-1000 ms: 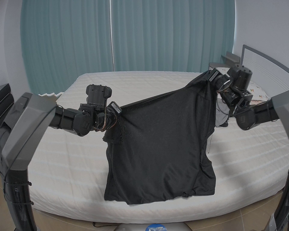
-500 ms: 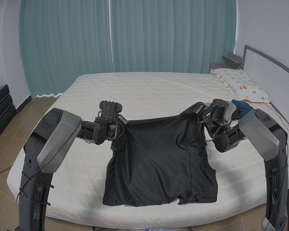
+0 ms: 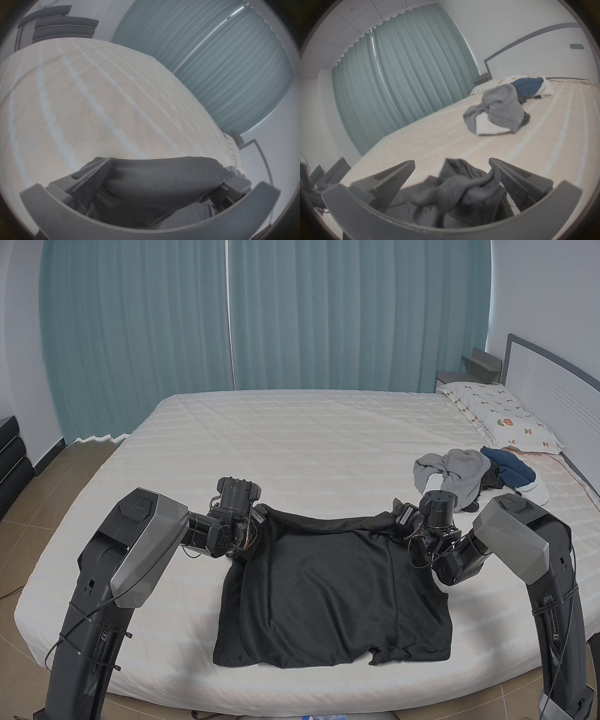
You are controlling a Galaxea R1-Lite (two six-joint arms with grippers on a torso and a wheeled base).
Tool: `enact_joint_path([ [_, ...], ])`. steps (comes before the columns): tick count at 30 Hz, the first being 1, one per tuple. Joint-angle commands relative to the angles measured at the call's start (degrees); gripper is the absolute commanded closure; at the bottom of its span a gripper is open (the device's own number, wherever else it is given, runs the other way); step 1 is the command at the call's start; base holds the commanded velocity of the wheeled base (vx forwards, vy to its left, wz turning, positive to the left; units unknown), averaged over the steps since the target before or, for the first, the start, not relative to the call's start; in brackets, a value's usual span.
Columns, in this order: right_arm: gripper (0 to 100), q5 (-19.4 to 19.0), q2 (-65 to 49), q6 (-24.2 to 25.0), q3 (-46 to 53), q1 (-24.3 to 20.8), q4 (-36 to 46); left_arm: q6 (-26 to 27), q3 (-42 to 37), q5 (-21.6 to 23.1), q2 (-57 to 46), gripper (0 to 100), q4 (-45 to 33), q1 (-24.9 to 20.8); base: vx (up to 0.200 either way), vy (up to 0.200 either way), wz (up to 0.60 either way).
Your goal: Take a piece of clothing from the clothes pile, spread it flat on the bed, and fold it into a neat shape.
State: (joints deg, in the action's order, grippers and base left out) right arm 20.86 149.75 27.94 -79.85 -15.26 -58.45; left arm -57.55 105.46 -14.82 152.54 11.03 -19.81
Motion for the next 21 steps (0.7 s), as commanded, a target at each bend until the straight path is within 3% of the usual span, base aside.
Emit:
enact_joint_path([
  [1, 0, 0.15, 1.25, 0.01, 1.19, 1.46, 0.62, 0.16, 0.71, -0.82, 2.06, 0, -1.8, 0.83, 0.0, 0.0, 0.0],
  [9, 0, -1.43, -2.62, 0.62, 4.79, 4.89, 1.94, 1.92, -0.87, 0.76, -1.46, 0, -10.77, 3.73, 0.0, 0.0, 0.0],
  [12, 0, -1.96, -3.41, 0.71, 6.02, 5.16, 1.85, 1.65, -1.49, 4.01, -4.18, 0, -11.38, 4.69, 0.0, 0.0, 0.0],
  [14, 0, -2.93, -5.08, 0.62, 7.78, 5.16, 1.94, 1.65, -5.18, 11.57, -8.75, 0, -11.91, 6.54, 0.0, 0.0, 0.0],
  [16, 0, -3.9, -6.05, 0.71, 8.57, 5.07, 1.94, 1.57, -5.18, 13.42, -9.54, 0, -11.12, 7.68, 0.0, 0.0, 0.0],
  [19, 0, -4.33, -6.66, 0.71, 8.92, 4.89, 1.94, 0.69, -4.12, 12.36, -9.54, 0, -9.01, 9.09, 0.0, 0.0, 0.0],
  [20, 0, -4.33, -6.75, 0.71, 9.01, 4.63, 1.85, -3.18, -3.07, 10.87, -9.19, 0, -4.53, 10.14, 0.0, 0.0, 0.0],
  [21, 0, -4.33, -6.75, 0.71, 9.01, 4.63, 1.85, -3.18, -3.07, 10.87, -9.19, 0, -4.53, 10.14, 0.0, 0.0, 0.0],
])
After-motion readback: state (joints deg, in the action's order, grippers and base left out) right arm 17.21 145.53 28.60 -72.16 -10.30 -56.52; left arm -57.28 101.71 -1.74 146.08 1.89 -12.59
